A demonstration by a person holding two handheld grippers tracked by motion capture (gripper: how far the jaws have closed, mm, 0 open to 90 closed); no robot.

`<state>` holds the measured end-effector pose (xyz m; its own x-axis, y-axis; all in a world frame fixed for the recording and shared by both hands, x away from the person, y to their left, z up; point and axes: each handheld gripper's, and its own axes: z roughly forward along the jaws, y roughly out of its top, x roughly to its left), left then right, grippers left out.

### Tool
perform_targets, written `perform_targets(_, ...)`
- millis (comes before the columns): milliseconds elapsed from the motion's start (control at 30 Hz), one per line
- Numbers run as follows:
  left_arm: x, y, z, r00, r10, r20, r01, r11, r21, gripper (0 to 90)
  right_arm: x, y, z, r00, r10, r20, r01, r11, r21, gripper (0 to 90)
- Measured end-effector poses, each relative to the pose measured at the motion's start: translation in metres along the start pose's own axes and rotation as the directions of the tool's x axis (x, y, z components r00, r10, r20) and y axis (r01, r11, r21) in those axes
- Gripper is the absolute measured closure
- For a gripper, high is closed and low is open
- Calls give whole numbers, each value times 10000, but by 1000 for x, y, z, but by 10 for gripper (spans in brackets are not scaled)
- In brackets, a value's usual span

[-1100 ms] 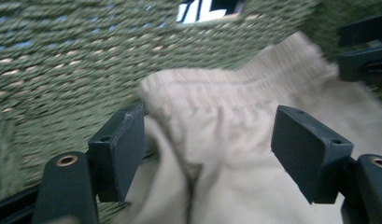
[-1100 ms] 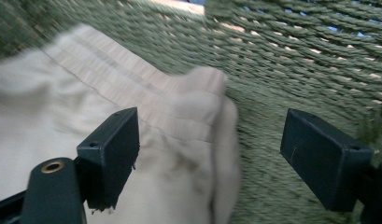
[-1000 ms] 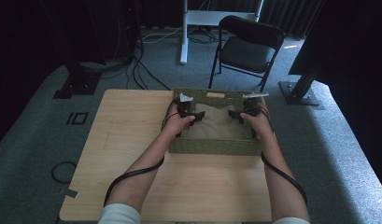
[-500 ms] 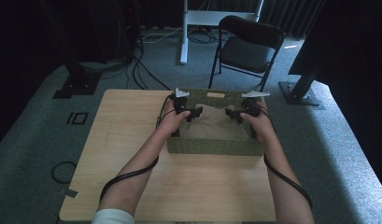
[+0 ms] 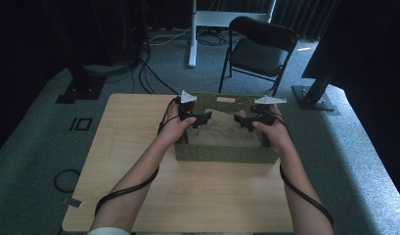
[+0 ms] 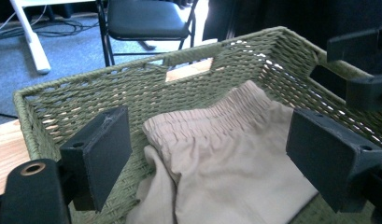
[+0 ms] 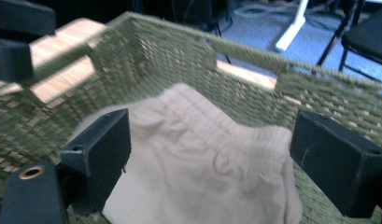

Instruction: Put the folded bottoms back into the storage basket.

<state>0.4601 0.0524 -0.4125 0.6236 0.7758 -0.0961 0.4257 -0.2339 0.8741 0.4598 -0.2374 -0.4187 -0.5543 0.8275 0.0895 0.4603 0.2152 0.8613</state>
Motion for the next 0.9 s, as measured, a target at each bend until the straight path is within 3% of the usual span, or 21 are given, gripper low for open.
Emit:
perform_targets(400,-25,-11,-36,9958,819,419,-809,9964,-243,154,20,-5,-31,9983,-362,-457,335,9978,-580,109)
perform_targets(633,-32,-15,-47,9947,867,549,-843,9954,-444,154,31,-13,-43,9953,-516,-823,452,9960,-768,109)
perform_targets(900,-49,-29,-61,9853,1283,1129,-1249,9915,-372,154,47,-29,-60,9888,-997,-1112,887,9910,-999,109)
